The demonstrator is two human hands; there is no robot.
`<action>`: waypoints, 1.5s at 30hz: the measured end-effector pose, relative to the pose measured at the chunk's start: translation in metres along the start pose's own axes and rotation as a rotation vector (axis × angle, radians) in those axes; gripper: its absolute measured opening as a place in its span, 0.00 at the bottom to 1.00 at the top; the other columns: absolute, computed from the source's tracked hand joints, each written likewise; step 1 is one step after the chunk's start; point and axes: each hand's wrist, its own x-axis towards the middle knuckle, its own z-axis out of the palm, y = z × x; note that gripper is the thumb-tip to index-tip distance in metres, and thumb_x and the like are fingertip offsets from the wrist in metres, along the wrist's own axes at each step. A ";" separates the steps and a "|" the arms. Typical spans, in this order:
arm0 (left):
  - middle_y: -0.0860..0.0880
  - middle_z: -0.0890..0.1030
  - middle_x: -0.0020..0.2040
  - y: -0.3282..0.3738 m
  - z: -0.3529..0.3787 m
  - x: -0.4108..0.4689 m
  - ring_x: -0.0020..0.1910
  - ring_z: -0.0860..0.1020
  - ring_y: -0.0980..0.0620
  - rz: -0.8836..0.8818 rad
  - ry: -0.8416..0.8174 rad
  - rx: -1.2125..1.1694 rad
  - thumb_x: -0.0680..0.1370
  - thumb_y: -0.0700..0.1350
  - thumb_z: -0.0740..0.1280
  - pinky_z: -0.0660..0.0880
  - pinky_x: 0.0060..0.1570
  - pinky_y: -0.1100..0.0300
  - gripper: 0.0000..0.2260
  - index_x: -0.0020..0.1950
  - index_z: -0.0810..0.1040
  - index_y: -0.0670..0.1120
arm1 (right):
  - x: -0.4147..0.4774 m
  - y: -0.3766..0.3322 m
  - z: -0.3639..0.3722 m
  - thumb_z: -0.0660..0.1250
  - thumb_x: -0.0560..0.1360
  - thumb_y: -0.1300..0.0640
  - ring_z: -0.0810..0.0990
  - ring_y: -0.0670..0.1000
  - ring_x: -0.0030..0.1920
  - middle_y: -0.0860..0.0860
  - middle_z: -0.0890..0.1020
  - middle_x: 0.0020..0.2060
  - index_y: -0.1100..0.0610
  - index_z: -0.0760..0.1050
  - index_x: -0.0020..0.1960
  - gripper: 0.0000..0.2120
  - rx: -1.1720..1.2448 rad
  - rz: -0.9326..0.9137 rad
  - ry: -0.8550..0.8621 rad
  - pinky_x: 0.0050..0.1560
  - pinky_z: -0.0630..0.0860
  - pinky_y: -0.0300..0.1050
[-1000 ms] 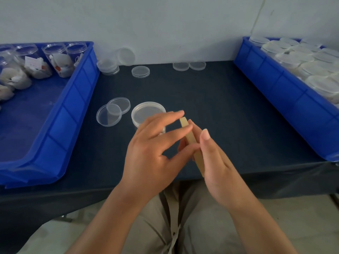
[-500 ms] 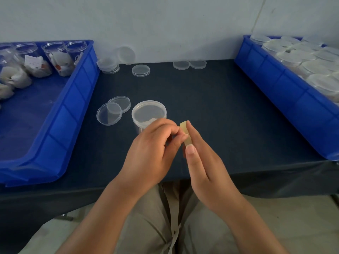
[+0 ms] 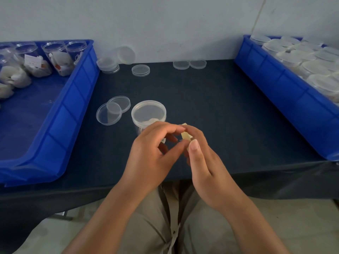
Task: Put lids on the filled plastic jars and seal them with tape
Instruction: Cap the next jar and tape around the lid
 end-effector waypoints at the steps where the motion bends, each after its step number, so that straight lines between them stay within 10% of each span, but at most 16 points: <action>1: 0.62 0.82 0.50 -0.002 0.000 0.000 0.50 0.82 0.59 0.035 0.004 0.044 0.80 0.51 0.72 0.79 0.43 0.65 0.06 0.55 0.84 0.52 | 0.000 0.001 0.000 0.42 0.80 0.24 0.80 0.43 0.58 0.38 0.81 0.55 0.35 0.62 0.77 0.31 0.018 0.010 -0.002 0.58 0.74 0.41; 7: 0.57 0.83 0.47 -0.010 -0.005 -0.007 0.44 0.81 0.57 0.111 0.032 0.175 0.82 0.48 0.70 0.77 0.41 0.63 0.07 0.51 0.85 0.46 | 0.004 0.006 -0.007 0.49 0.81 0.28 0.75 0.41 0.33 0.42 0.76 0.35 0.36 0.62 0.69 0.21 -0.032 0.018 -0.037 0.36 0.72 0.35; 14: 0.57 0.85 0.45 -0.012 -0.007 -0.014 0.46 0.83 0.55 0.018 0.063 0.110 0.82 0.47 0.69 0.78 0.44 0.64 0.08 0.50 0.86 0.45 | 0.011 0.009 -0.020 0.55 0.85 0.40 0.76 0.42 0.51 0.35 0.75 0.47 0.40 0.73 0.58 0.10 -0.384 -0.109 -0.056 0.48 0.71 0.31; 21: 0.56 0.82 0.50 -0.031 -0.010 -0.012 0.47 0.81 0.55 0.045 0.281 0.188 0.85 0.47 0.66 0.76 0.44 0.64 0.06 0.56 0.82 0.48 | 0.024 0.009 -0.015 0.58 0.86 0.45 0.77 0.44 0.43 0.42 0.77 0.42 0.42 0.74 0.49 0.10 -0.327 -0.042 -0.022 0.41 0.70 0.33; 27: 0.54 0.65 0.79 -0.067 -0.008 0.014 0.78 0.64 0.60 -0.401 0.108 -0.165 0.71 0.59 0.80 0.64 0.75 0.65 0.50 0.83 0.52 0.54 | 0.045 0.005 -0.024 0.58 0.86 0.46 0.78 0.35 0.41 0.36 0.81 0.43 0.43 0.75 0.49 0.11 -0.387 -0.014 -0.033 0.42 0.69 0.26; 32: 0.62 0.77 0.65 -0.076 -0.003 0.031 0.64 0.76 0.67 -0.361 0.125 -0.144 0.71 0.63 0.78 0.77 0.61 0.67 0.34 0.72 0.69 0.59 | 0.061 -0.004 -0.027 0.58 0.86 0.43 0.78 0.37 0.40 0.36 0.80 0.40 0.41 0.76 0.49 0.11 -0.429 -0.010 -0.085 0.39 0.70 0.28; 39: 0.77 0.64 0.72 -0.064 0.002 0.035 0.74 0.65 0.70 -0.277 -0.005 -0.094 0.83 0.64 0.60 0.66 0.66 0.69 0.24 0.77 0.55 0.76 | 0.079 -0.006 -0.022 0.58 0.86 0.43 0.76 0.36 0.35 0.33 0.78 0.36 0.41 0.77 0.48 0.12 -0.410 0.069 -0.055 0.34 0.65 0.37; 45: 0.60 0.73 0.70 -0.067 0.003 0.036 0.71 0.72 0.61 -0.245 -0.026 -0.083 0.80 0.66 0.65 0.74 0.63 0.61 0.23 0.73 0.69 0.62 | 0.086 -0.002 -0.021 0.58 0.85 0.43 0.76 0.37 0.34 0.36 0.78 0.36 0.39 0.76 0.48 0.11 -0.444 0.095 -0.020 0.33 0.66 0.39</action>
